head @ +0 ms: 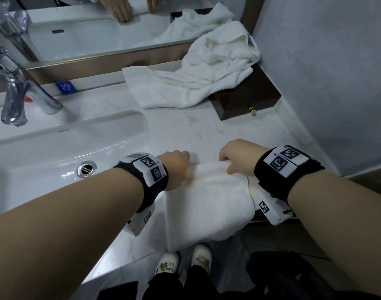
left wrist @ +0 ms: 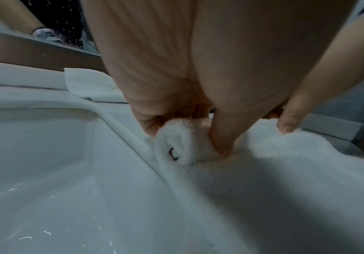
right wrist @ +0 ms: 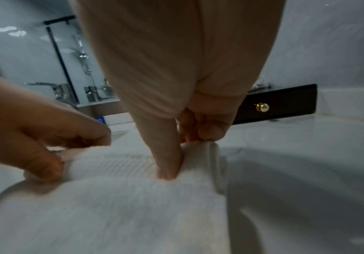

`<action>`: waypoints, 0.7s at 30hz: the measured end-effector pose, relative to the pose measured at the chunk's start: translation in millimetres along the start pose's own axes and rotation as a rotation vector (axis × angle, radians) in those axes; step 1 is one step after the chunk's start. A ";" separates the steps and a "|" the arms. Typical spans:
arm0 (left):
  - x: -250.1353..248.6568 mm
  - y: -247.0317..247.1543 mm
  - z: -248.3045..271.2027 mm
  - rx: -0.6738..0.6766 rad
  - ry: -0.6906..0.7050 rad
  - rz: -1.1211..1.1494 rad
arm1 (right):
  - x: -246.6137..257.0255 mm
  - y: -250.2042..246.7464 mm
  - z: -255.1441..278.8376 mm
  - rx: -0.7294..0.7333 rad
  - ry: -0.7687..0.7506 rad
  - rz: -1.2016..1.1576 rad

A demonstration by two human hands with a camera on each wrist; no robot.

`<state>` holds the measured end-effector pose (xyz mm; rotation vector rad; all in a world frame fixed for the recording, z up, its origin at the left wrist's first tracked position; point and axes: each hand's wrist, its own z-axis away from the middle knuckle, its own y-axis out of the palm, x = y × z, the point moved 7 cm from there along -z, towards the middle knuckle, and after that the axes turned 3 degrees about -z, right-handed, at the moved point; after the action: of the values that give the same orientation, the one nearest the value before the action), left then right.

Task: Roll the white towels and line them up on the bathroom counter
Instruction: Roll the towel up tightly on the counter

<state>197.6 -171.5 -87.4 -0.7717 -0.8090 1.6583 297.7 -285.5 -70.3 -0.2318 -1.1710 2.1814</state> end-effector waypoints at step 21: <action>5.8 -18.5 -3.1 -0.186 0.125 0.074 | 4.3 2.9 3.3 -0.458 -0.097 0.066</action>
<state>208.9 -162.0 -74.3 -1.0357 -0.8632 1.5975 291.6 -286.2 -70.0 -0.3650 -1.7329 1.9695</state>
